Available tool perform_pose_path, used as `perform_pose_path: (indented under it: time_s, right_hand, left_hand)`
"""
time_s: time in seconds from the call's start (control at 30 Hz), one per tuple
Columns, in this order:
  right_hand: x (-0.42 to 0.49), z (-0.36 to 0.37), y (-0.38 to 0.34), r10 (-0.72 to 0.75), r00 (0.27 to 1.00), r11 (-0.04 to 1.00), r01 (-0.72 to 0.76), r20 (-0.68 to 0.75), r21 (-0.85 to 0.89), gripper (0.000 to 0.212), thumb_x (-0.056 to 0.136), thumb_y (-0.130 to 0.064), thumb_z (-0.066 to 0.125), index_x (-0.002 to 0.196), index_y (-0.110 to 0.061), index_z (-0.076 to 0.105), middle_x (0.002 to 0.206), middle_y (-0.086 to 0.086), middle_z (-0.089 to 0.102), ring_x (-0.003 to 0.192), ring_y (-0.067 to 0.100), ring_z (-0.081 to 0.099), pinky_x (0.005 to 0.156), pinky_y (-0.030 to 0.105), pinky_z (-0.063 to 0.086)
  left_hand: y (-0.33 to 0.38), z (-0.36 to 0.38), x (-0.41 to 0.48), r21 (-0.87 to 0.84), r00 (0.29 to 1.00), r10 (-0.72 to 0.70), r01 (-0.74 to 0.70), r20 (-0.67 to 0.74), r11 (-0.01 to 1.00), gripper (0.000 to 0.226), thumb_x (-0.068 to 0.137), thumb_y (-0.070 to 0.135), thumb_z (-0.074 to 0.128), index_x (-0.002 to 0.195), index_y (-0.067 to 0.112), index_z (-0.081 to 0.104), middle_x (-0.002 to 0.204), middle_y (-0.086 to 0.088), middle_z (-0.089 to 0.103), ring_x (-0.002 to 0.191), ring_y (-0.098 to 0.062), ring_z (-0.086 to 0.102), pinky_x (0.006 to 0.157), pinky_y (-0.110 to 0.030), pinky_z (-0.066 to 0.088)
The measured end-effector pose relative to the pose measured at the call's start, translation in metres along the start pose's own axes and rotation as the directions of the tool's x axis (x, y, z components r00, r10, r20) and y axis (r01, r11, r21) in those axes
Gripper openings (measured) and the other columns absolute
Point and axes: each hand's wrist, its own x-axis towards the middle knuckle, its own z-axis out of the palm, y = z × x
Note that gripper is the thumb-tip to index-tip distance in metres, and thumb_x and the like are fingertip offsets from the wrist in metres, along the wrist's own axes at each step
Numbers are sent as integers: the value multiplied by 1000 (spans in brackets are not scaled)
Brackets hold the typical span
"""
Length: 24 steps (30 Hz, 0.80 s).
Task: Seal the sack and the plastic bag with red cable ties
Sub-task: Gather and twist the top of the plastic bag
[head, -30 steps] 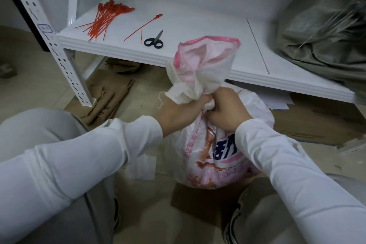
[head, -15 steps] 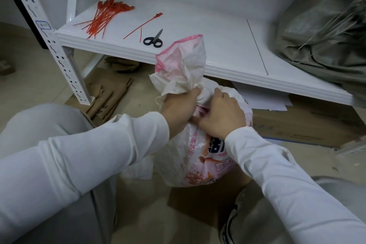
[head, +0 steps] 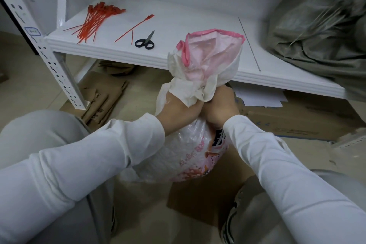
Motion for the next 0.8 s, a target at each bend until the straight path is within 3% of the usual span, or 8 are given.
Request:
perform_pose_path:
  time_s: [0.13,0.23,0.33,0.43,0.53,0.63,0.7,0.8]
  right_hand:
    - [1,1,-1,11,1000,998,-10,-13,69,30,79,-8,53,56,-20,38,60,-4,45,58,13,44,45,16,28]
    - [-2,5,-3,12,1000,992,-10,-17,124,31,78,-6,55,57,-22,39,68,2,54,73,23,55,58,26,35]
    - [-4,4,-4,4,1000,989,-3,-3,145,31,80,-6,53,58,-22,40,72,4,56,75,21,52,63,27,35]
    - [-4,-2,-2,-34,998,996,29,53,90,33,81,-3,51,57,-21,38,64,-1,47,75,20,49,65,26,35]
    - [-4,-7,1,-28,992,999,32,126,-32,36,86,-5,48,59,-21,31,63,-5,37,75,19,43,58,19,32]
    - [-7,-17,-2,-106,981,989,120,161,-82,41,91,-2,45,59,-20,26,61,-6,30,58,10,33,51,7,33]
    - [-9,-25,-6,-133,976,988,146,174,-60,41,92,-1,44,59,-20,27,62,-7,30,55,5,27,52,-1,33]
    - [-7,-24,-1,-132,975,990,139,180,-27,34,91,-3,46,62,-17,35,64,-6,37,59,9,34,50,-1,32]
  left_hand:
    - [7,-3,6,133,990,136,-132,-21,982,31,90,35,55,81,6,60,78,-8,63,74,-18,61,69,-37,50]
    - [14,-9,6,159,991,133,-127,-29,979,35,83,47,52,92,16,67,91,6,66,91,-7,61,83,-21,46]
    - [22,-11,1,254,987,162,-155,-5,955,23,89,43,51,84,22,60,83,12,57,88,5,58,70,-6,36]
    - [26,-18,-7,275,988,153,-155,29,949,53,86,51,48,119,11,54,113,-3,59,113,-22,56,86,-26,42]
    - [19,-25,-15,480,990,102,-138,100,866,78,94,45,49,147,0,14,137,-18,44,128,-33,43,92,-30,33]
    - [24,-23,-7,404,898,390,-440,204,802,63,85,47,31,104,-5,59,89,-9,47,88,-34,55,70,-22,29]
    - [22,-24,-1,436,848,469,-530,248,727,49,84,39,32,83,0,61,77,0,42,71,-22,48,63,-22,28]
    - [19,-21,3,469,856,454,-516,247,717,29,93,27,40,84,7,59,80,-2,51,79,-28,57,67,-27,34]
